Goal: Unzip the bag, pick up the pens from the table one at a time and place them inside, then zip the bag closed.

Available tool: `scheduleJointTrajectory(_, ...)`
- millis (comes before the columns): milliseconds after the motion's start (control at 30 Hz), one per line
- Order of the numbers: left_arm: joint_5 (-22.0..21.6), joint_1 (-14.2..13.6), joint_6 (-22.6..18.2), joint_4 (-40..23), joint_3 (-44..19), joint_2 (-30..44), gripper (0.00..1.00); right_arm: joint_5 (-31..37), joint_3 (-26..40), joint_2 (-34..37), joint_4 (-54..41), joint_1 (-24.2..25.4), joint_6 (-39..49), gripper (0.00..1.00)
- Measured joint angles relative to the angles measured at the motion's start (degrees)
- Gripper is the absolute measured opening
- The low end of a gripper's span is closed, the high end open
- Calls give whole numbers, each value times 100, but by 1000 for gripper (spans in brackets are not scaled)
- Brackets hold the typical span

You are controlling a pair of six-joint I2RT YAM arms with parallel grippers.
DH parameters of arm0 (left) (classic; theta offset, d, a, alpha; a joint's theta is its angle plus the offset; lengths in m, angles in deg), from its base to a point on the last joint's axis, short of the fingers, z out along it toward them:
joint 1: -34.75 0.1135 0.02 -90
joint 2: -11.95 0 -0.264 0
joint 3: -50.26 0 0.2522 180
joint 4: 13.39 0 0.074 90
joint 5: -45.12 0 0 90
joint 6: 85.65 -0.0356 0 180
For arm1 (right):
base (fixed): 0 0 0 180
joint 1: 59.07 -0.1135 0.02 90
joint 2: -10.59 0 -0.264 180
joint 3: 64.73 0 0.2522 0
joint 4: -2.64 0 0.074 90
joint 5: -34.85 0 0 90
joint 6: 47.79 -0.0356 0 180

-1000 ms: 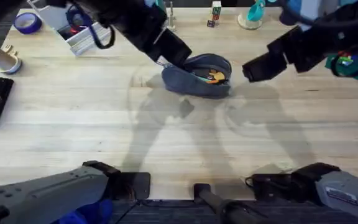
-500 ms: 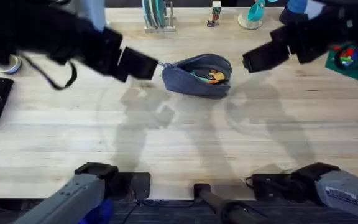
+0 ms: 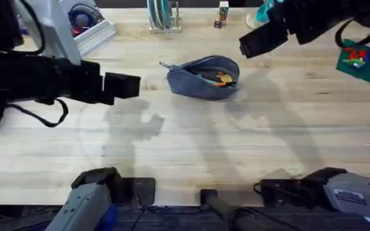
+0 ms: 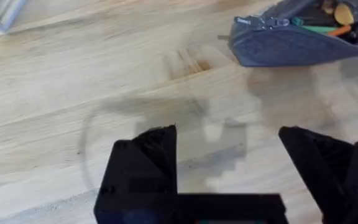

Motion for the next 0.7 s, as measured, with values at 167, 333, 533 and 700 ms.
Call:
scheduleJointTrajectory(167, 101, 245, 0, 87, 19, -18, 994, 2, 49, 0, -17, 0, 17, 996)
scheduleJointTrajectory(333, 558, 382, -289, 371, 155, -18, 993, 2, 49, 0, -31, 0, 144, 997)
scheduleJointTrajectory(533, 1324, 794, -840, 1170, 751, -11, 991, 2, 49, 0, -31, 0, 269, 996)
scheduleJointTrajectory(700, 2201, 1449, -1490, 1376, 1025, 197, 989, 2, 49, 0, -31, 0, 286, 996)
